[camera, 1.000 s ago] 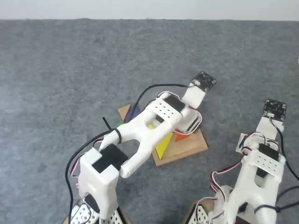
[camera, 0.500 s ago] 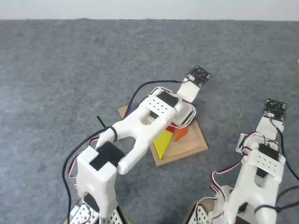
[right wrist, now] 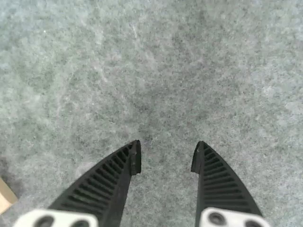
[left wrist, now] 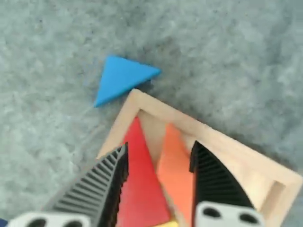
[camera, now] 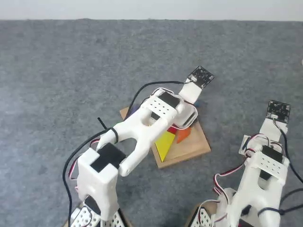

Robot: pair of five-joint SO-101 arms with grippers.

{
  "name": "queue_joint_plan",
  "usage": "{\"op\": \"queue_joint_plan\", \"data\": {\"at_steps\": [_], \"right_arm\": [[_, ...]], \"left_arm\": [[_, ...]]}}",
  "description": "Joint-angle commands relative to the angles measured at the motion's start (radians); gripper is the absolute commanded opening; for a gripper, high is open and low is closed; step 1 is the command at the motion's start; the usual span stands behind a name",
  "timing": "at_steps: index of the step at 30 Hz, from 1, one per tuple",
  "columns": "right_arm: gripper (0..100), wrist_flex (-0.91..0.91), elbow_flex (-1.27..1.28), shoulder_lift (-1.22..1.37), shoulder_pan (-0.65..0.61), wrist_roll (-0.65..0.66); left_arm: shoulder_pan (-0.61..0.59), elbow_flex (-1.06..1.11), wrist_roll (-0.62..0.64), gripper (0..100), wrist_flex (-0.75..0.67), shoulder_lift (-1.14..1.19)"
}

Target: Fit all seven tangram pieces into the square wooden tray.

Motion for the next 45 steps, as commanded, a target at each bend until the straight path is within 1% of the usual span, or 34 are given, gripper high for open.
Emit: {"op": "queue_joint_plan", "data": {"at_steps": [1, 4, 9, 12, 15, 17, 21, 25, 34, 39, 45], "right_arm": [[18.7, -0.021, -0.049, -0.030, -0.010, -0.002], [18.7, -0.021, -0.049, -0.030, -0.010, -0.002], [18.7, -0.021, -0.048, -0.028, -0.010, -0.002], [18.7, -0.021, -0.048, -0.027, -0.010, -0.002], [18.7, -0.021, -0.048, -0.027, -0.010, -0.002], [18.7, -0.021, -0.048, -0.027, -0.010, -0.002], [18.7, -0.021, -0.048, -0.028, -0.010, -0.002], [18.7, -0.021, -0.048, -0.028, -0.012, -0.002], [18.7, -0.021, -0.048, -0.028, -0.012, -0.002], [18.7, -0.021, -0.048, -0.028, -0.012, -0.002], [18.7, -0.021, -0.048, -0.030, -0.012, -0.002]], "left_arm": [[-0.046, -0.051, -0.023, 20, 0.017, 0.025], [-0.048, -0.071, -0.026, 20, 0.020, 0.040], [-0.017, -0.068, -0.069, 20, 0.040, 0.017], [0.002, -0.065, -0.069, 20, 0.092, -0.034], [0.018, -0.058, -0.081, 20, 0.173, -0.104], [0.018, -0.031, -0.081, 20, 0.213, -0.152], [-0.011, 0.076, -0.094, 20, 0.244, -0.250], [-0.017, 0.189, -0.137, 20, 0.210, -0.287], [-0.015, 0.205, -0.138, 20, 0.100, -0.150], [-0.017, 0.088, -0.138, 20, 0.104, -0.044], [-0.025, -0.128, -0.138, 20, 0.184, 0.097]]}}
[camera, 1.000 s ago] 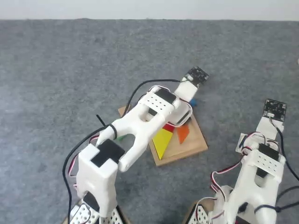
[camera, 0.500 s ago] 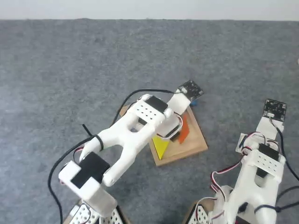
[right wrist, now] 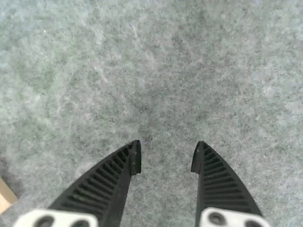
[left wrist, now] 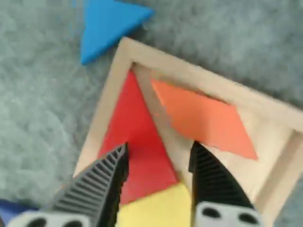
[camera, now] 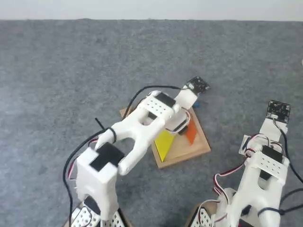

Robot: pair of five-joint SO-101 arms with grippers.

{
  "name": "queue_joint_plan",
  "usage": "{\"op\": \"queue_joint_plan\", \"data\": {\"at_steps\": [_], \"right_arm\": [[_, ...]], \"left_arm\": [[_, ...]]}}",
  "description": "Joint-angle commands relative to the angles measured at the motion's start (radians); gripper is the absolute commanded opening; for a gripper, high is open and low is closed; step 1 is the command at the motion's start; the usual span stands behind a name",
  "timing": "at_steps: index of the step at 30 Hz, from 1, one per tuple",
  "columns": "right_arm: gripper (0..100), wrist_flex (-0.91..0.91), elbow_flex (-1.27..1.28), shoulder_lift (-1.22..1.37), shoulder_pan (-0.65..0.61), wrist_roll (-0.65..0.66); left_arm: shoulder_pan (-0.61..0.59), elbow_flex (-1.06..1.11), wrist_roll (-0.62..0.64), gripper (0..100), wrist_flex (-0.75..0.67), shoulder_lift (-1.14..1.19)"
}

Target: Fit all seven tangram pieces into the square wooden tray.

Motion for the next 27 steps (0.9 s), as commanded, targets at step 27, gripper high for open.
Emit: {"op": "queue_joint_plan", "data": {"at_steps": [27], "right_arm": [[18.7, -0.021, -0.048, -0.024, -0.012, -0.002]], "left_arm": [[-0.229, -0.460, 0.012, 20, 0.374, -0.061]]}}
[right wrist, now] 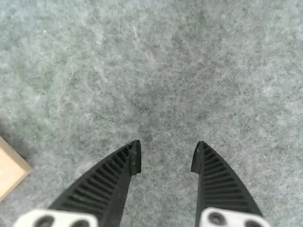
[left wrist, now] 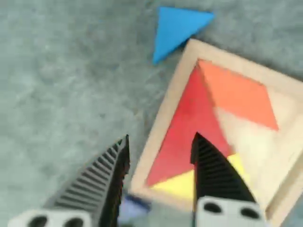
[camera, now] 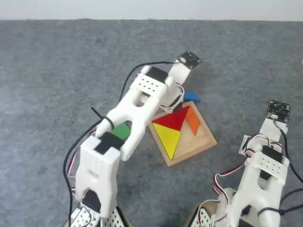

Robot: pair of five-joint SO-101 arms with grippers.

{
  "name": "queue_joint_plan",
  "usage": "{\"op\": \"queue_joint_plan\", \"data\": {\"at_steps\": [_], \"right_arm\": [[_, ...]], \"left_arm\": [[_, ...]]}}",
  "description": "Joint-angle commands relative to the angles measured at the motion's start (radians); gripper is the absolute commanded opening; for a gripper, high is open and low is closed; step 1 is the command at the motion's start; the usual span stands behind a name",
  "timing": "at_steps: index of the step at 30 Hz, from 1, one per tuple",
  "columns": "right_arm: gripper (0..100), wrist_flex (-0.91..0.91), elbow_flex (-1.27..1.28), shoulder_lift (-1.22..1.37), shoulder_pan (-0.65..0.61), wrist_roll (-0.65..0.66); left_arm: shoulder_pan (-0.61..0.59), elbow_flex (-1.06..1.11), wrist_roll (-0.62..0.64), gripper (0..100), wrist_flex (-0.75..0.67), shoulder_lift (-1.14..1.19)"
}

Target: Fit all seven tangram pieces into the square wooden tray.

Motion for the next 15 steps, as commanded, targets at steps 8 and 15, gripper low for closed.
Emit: {"op": "queue_joint_plan", "data": {"at_steps": [8, 15], "right_arm": [[18.7, -0.018, -0.046, -0.021, -0.047, 0.009], [18.7, -0.022, -0.028, -0.030, -0.053, 0.031]], "left_arm": [[-0.339, 0.213, -0.038, 20, 0.060, -0.276], [-0.437, 0.437, -0.170, 21, -0.012, -0.287]]}}
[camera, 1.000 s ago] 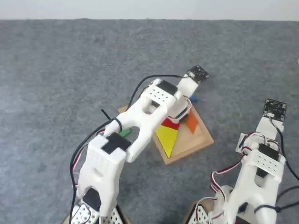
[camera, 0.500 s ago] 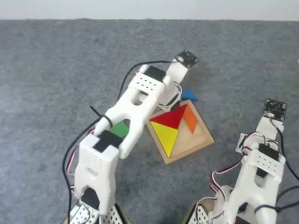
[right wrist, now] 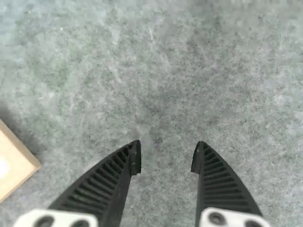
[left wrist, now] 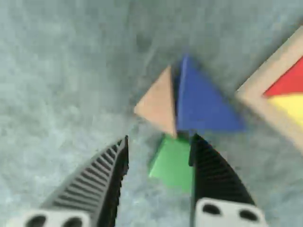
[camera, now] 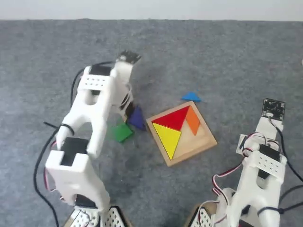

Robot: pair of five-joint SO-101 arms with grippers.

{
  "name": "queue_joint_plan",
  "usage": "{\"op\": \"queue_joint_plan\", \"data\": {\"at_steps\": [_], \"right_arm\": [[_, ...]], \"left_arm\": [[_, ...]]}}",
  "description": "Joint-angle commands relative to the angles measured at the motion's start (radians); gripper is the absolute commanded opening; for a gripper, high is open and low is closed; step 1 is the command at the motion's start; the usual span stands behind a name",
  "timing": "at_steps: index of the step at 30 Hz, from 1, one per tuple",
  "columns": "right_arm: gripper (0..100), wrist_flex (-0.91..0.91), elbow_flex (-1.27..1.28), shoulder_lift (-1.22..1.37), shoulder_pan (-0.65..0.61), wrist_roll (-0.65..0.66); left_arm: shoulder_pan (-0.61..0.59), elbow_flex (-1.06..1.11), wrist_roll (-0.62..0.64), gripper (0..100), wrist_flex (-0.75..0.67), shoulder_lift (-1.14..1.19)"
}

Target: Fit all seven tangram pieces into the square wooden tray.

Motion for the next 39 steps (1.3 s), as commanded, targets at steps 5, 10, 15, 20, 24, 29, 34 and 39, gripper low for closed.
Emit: {"op": "queue_joint_plan", "data": {"at_steps": [5, 10, 15, 20, 24, 29, 34, 39], "right_arm": [[18.7, -0.022, -0.026, -0.021, -0.039, 0.017], [18.6, -0.028, -0.025, -0.021, -0.041, 0.017], [18.4, -0.073, 0.000, -0.019, -0.054, 0.020], [18.4, -0.070, 0.000, -0.021, -0.058, 0.020], [18.4, -0.070, 0.000, -0.021, -0.056, 0.020], [18.4, -0.070, 0.000, -0.021, -0.053, 0.020], [18.4, -0.070, 0.000, -0.022, -0.053, 0.020], [18.4, -0.068, 0.002, -0.024, -0.051, 0.020]], "left_arm": [[-0.055, 0.073, -0.127, 21, -0.031, -0.075], [-0.087, 0.093, -0.161, 21, -0.037, -0.164], [-0.075, 0.163, -0.152, 21, -0.126, -0.233], [-0.046, 0.203, -0.043, 21, -0.264, -0.170], [-0.017, 0.199, -0.023, 21, -0.327, -0.081], [0.028, 0.194, -0.023, 21, -0.364, -0.006], [0.034, 0.110, -0.026, 21, -0.295, 0.043], [0.034, -0.022, -0.028, 20, -0.199, 0.149]]}}
